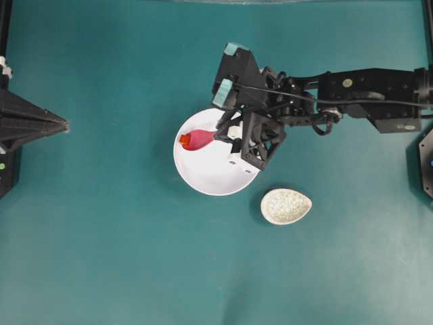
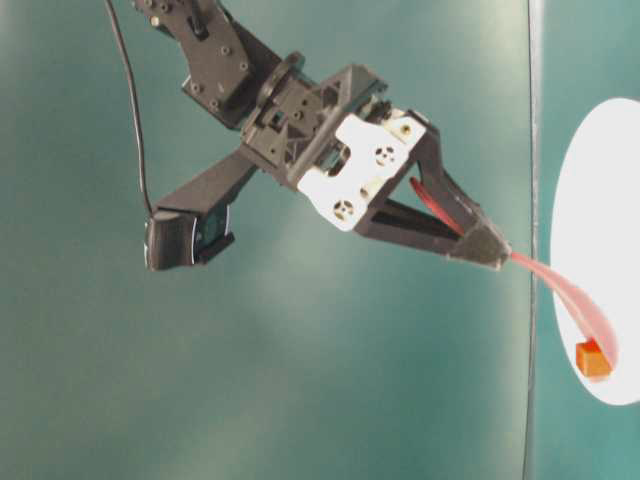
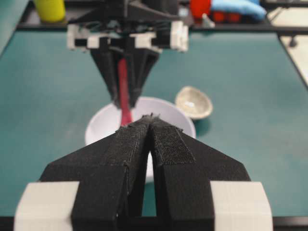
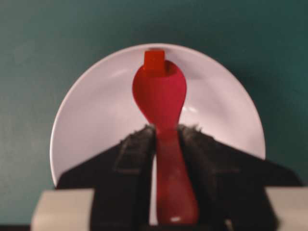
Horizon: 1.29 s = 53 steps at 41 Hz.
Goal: Grip the spoon and scoop the red block from the bowl with right arm.
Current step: 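Push the spoon under the red cube with the right gripper, then raise the spoon holding the red cube up out of the bowl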
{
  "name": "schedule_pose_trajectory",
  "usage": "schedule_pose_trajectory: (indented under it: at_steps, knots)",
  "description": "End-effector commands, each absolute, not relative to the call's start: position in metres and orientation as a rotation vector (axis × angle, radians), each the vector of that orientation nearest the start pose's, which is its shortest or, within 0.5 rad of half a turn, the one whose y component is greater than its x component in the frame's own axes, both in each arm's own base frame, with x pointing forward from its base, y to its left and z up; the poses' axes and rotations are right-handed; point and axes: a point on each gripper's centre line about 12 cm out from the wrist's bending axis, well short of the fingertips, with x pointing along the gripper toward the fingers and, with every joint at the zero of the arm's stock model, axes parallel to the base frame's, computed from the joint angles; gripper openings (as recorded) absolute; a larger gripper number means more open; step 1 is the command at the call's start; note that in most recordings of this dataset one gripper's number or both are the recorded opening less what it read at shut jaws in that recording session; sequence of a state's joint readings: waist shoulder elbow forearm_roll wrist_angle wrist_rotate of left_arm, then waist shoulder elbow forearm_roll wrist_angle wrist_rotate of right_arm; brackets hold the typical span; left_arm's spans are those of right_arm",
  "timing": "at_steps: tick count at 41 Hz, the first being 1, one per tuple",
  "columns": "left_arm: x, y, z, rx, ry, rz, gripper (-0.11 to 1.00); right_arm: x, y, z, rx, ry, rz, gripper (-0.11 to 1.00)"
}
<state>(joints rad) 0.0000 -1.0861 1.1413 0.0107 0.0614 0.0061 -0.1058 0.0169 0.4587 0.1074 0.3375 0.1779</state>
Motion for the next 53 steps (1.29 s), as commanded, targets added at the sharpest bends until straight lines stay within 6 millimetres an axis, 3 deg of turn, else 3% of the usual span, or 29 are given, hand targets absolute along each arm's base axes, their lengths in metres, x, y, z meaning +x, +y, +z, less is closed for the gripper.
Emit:
schedule_pose_trajectory:
  at_steps: [1, 25, 39, 53]
  knots:
    - [0.182, 0.0, 0.294, 0.018, 0.106, -0.002, 0.0, 0.407, -0.038, 0.224, 0.324, 0.732, -0.171, 0.25]
    - [0.182, 0.0, 0.294, 0.018, 0.107, -0.002, 0.0, 0.387, -0.024, 0.24, 0.302, 0.494, -0.131, 0.25]
    - [0.182, 0.0, 0.294, 0.018, 0.107, 0.0, 0.0, 0.362, -0.017, 0.26, 0.295, 0.292, -0.103, 0.25]
    - [0.182, 0.0, 0.294, 0.017, 0.107, -0.002, 0.0, 0.334, -0.016, 0.267, 0.31, 0.226, -0.103, 0.25]
